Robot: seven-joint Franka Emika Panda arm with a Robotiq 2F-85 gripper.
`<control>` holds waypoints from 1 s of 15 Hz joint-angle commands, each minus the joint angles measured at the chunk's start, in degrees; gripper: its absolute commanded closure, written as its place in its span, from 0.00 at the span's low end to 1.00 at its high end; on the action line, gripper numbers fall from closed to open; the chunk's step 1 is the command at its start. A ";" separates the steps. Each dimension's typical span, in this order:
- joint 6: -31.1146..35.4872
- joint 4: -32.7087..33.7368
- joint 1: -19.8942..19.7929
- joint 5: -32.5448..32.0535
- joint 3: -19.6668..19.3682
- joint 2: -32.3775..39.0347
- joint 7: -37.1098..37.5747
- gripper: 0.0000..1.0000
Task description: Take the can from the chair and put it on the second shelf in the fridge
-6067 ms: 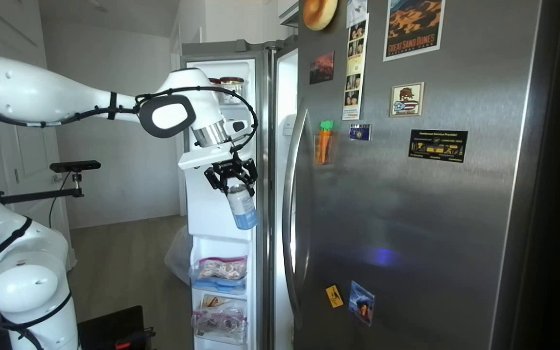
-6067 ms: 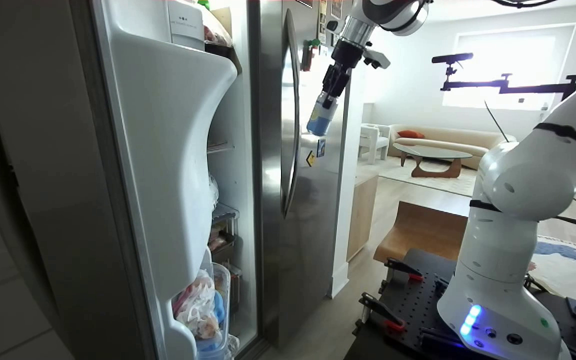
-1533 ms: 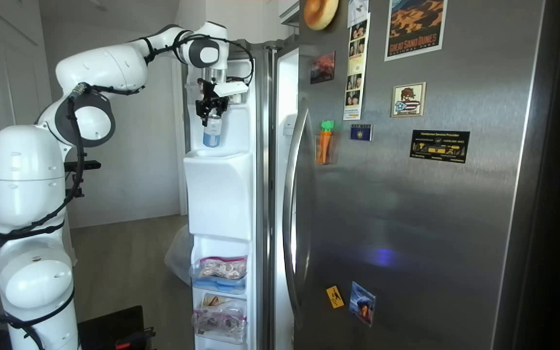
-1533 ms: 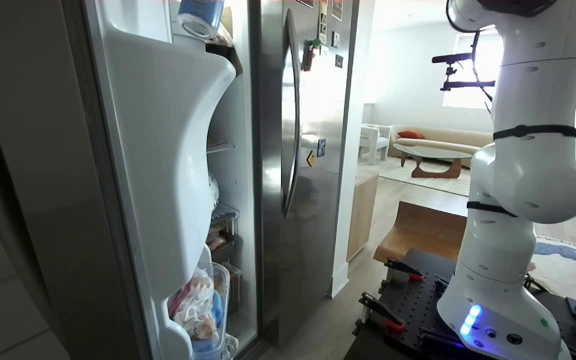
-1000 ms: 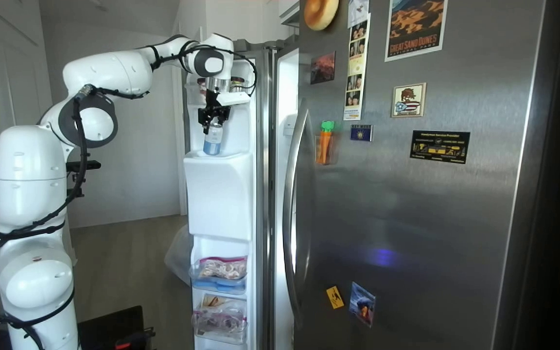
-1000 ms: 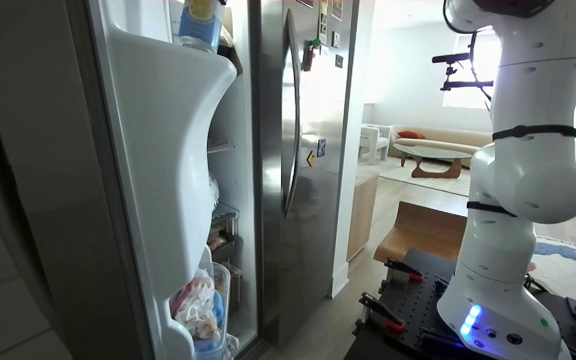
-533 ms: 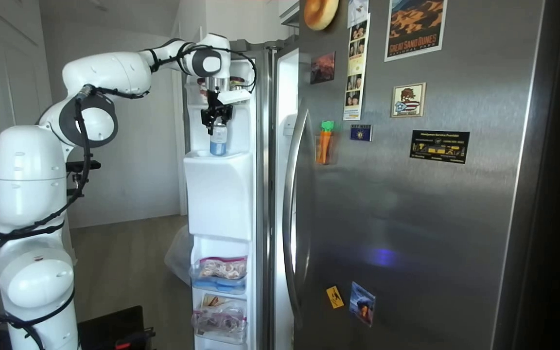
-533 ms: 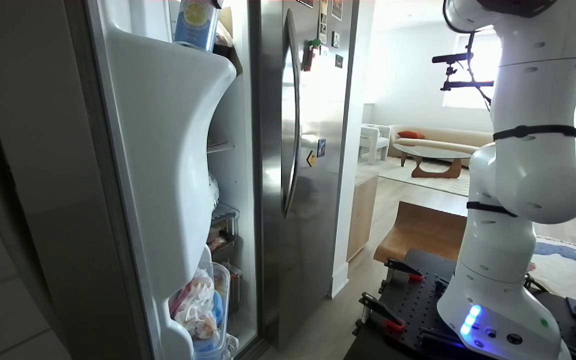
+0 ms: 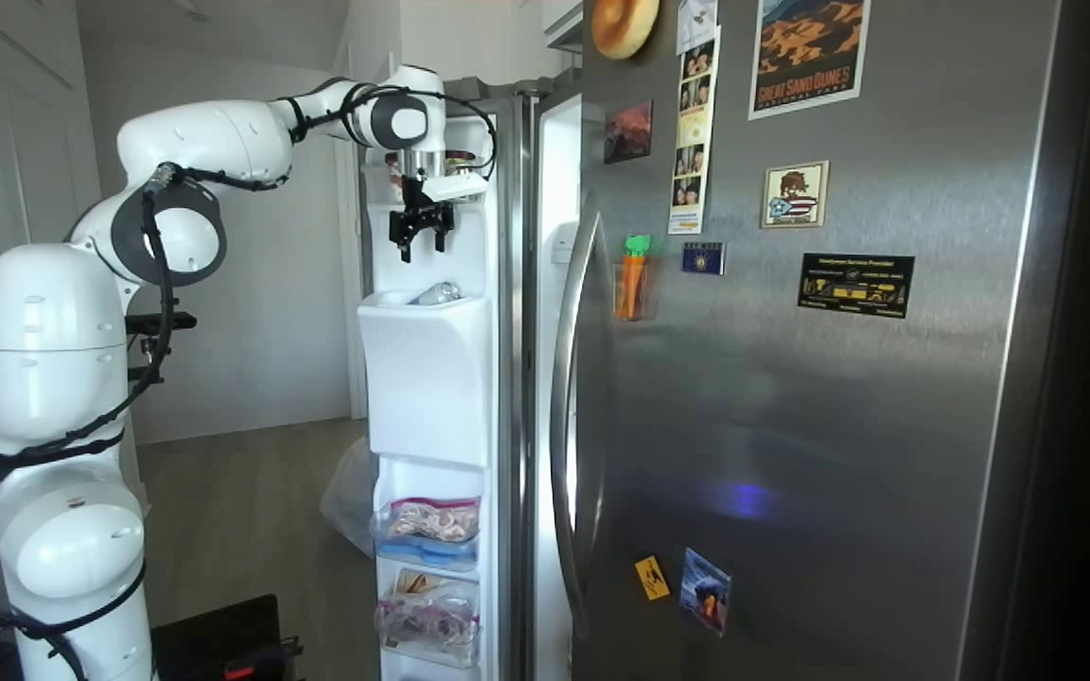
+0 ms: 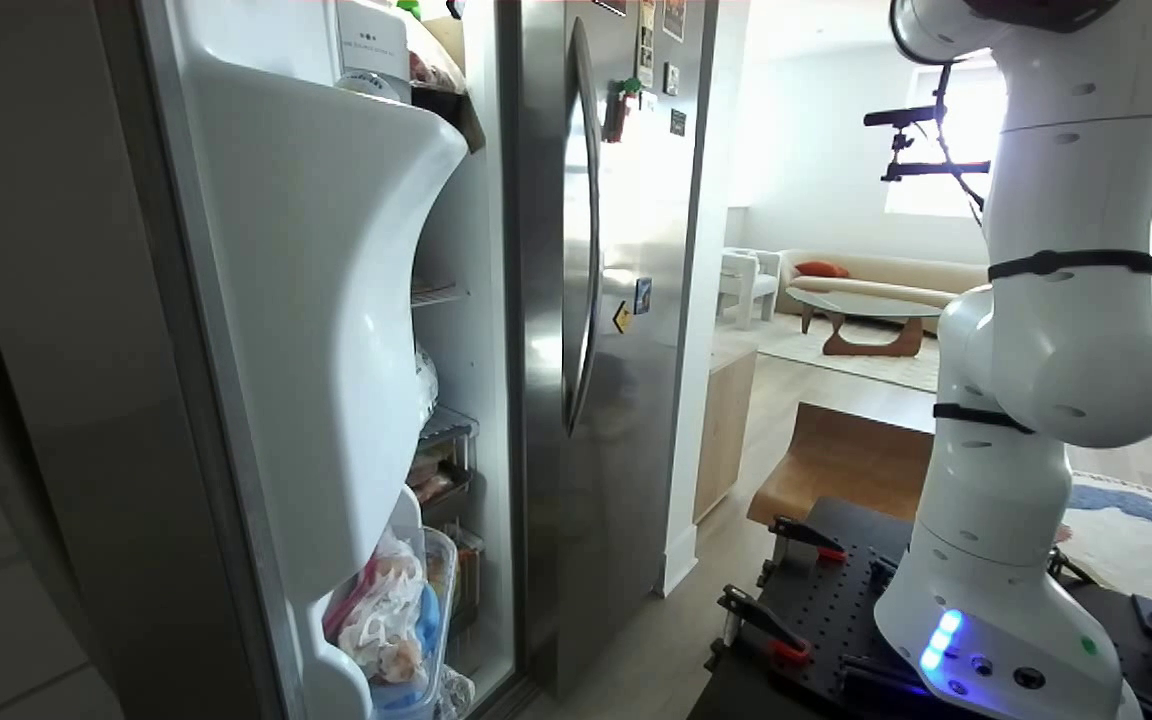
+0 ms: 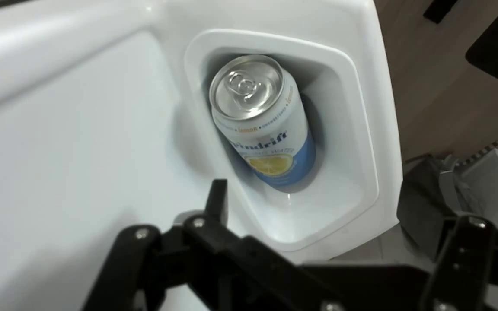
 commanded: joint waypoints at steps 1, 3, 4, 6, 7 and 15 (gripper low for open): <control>2.04 -0.30 0.59 -1.88 0.30 -0.32 0.38 0.00; 0.71 1.73 0.63 -2.47 0.28 0.18 0.38 0.00; -0.23 2.79 0.56 -2.32 0.27 0.39 0.14 0.00; -4.04 6.34 0.50 -2.20 0.27 1.16 0.67 0.00; -6.42 8.69 0.56 -2.91 0.27 1.52 0.99 0.00; -26.74 25.98 1.29 -20.69 5.80 3.03 4.98 0.00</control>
